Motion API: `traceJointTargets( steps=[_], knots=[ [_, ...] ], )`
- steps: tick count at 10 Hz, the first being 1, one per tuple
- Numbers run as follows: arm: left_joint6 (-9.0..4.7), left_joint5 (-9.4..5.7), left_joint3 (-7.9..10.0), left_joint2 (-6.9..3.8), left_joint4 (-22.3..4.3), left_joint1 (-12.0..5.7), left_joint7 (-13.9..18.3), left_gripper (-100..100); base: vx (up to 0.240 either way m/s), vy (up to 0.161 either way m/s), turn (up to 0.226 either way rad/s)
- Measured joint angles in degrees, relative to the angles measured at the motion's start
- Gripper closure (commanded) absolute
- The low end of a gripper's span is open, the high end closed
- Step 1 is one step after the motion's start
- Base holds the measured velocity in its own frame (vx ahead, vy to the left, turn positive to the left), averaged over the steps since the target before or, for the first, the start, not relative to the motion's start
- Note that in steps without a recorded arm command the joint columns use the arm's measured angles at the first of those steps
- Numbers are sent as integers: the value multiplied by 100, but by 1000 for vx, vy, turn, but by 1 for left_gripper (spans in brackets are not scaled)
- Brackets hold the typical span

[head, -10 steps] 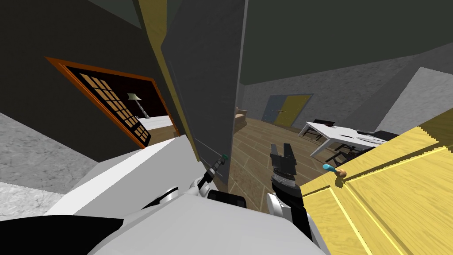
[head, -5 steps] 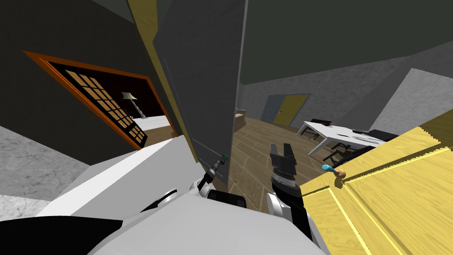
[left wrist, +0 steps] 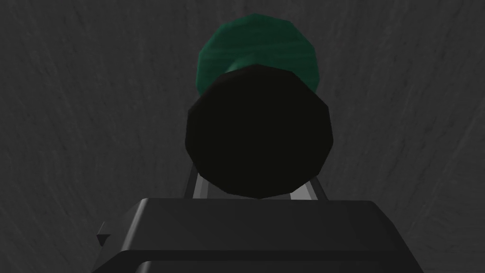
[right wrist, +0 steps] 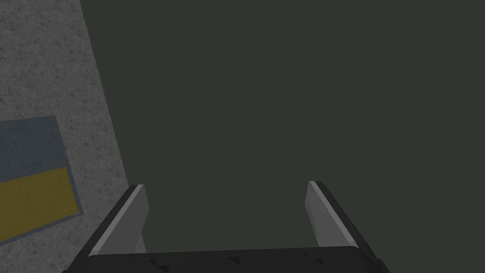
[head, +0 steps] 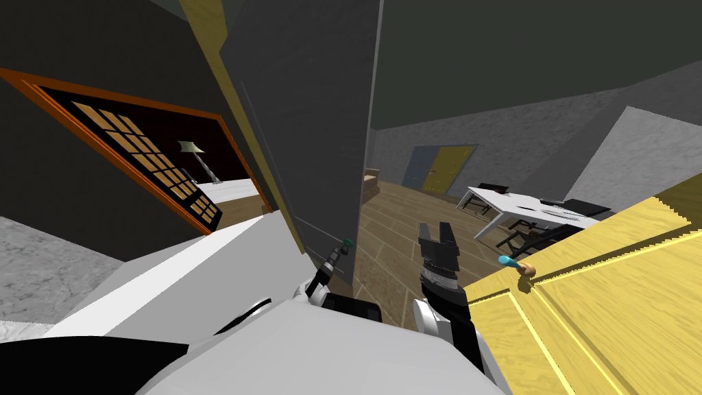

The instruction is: Push the door open

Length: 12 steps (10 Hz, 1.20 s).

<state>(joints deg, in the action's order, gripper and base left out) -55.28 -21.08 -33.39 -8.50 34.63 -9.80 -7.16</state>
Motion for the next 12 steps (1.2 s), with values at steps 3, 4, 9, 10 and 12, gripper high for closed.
traceJointTargets(
  steps=[3,4,9,10,12],
  knots=[
    [-87,-95,88,119,-204,-45,432,100,37,-8,-26],
    [-39,-117,106,108,-111,2,530,100,50,-11,-52],
    [22,-289,264,221,-28,132,1221,100,42,-11,-30],
    [87,-296,269,188,126,209,1247,100,35,-7,-48],
    [167,-382,344,212,221,285,1532,100,51,-13,-35]
  ],
)
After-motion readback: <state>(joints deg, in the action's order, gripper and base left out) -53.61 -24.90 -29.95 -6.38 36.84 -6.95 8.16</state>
